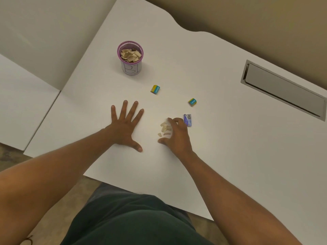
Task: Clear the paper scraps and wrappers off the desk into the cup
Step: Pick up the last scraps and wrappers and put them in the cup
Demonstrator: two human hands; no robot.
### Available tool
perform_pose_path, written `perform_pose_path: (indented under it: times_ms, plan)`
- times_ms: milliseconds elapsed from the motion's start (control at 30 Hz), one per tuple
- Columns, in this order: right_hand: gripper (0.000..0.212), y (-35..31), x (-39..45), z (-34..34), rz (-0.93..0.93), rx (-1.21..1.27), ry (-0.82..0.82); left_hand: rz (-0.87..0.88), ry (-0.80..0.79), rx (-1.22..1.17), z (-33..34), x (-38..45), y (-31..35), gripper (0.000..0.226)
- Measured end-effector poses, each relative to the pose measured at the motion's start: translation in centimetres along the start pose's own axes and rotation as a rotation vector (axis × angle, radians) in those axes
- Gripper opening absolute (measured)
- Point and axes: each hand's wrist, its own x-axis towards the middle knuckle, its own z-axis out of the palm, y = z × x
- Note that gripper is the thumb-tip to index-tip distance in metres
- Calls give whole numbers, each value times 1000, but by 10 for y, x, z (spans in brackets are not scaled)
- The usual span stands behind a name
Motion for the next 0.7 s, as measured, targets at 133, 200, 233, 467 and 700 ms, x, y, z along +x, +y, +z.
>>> perform_pose_path:
  times_ms: [133, 200, 233, 467, 700]
  plan:
    - [71, -16, 5, 8, -56, -78, -19, -18, -75, 33, -9, 0, 3, 176]
    - [54, -22, 7, 11, -70, -183, -27, -33, -102, 40, -12, 0, 6, 176]
    - [44, -24, 7, 13, -90, -225, -24, -39, -111, 40, -13, 0, 7, 176]
    - [19, -25, -2, 16, -259, -407, -40, -43, -118, 48, -13, 0, 8, 176]
    - [26, -19, 18, 6, -248, -437, -73, -29, -108, 35, -11, 0, 7, 175]
